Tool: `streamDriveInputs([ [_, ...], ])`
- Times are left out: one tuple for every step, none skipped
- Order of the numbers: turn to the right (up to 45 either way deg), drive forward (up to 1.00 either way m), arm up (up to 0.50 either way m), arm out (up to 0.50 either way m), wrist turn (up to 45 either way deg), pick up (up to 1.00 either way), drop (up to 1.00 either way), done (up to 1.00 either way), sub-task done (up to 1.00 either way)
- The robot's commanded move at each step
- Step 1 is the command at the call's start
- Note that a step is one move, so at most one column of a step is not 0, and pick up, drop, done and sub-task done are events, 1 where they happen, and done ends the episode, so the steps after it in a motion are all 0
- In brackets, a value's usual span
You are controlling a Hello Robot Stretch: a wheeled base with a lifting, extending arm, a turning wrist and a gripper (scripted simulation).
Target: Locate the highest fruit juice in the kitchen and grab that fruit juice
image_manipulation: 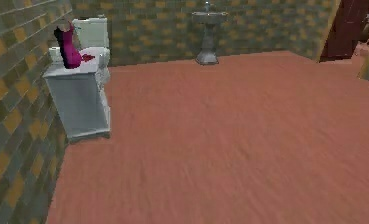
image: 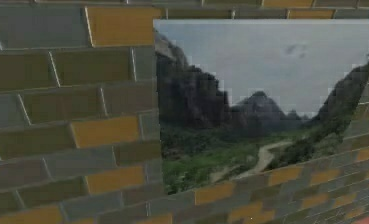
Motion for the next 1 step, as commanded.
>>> streamDriveInputs([
  [-45.0,0.00,0.00,0.00,0.0,0.00,0.00,0.00,0.00],
])
